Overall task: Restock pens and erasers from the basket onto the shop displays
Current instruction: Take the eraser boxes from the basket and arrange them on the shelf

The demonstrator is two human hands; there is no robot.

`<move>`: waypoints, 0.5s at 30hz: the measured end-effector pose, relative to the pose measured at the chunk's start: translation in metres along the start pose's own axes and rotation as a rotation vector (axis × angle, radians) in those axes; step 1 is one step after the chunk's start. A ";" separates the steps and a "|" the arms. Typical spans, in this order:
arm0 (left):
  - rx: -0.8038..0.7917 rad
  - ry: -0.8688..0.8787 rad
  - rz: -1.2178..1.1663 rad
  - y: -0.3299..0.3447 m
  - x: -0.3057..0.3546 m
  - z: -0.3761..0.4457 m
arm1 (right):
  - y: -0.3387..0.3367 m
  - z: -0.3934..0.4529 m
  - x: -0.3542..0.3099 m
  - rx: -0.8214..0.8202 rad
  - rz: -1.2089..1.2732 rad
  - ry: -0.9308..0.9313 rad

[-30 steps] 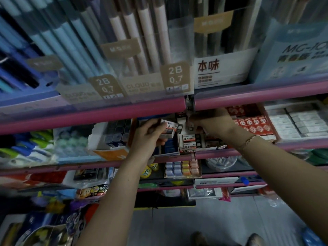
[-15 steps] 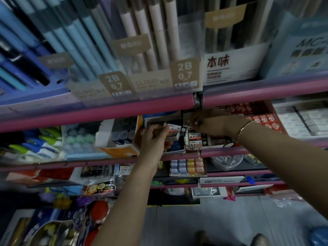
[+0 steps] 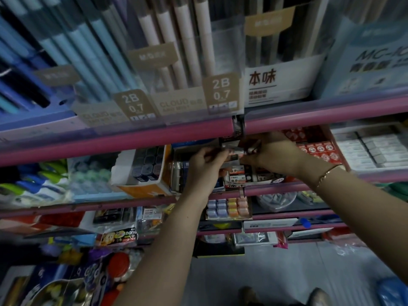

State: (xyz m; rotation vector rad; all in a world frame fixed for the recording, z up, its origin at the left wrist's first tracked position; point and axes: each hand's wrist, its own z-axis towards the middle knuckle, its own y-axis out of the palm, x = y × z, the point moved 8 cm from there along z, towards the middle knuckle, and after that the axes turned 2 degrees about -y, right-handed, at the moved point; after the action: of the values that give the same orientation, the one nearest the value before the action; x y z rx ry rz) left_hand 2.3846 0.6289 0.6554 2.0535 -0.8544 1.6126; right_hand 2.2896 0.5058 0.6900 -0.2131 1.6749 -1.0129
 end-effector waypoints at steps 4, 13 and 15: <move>0.152 0.144 0.149 -0.017 0.020 0.004 | -0.002 0.005 0.008 -0.021 -0.358 -0.010; 0.035 -0.013 0.031 -0.020 0.000 0.005 | 0.027 0.006 -0.008 -0.017 -0.854 -0.160; -0.012 -0.007 0.043 -0.019 -0.003 0.002 | 0.033 0.006 -0.007 -0.023 -0.880 -0.161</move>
State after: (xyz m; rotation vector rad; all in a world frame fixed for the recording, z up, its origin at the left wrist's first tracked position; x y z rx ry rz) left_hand 2.3983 0.6419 0.6528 2.0473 -0.9149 1.6194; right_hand 2.3091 0.5269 0.6715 -1.0825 1.4420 -1.5565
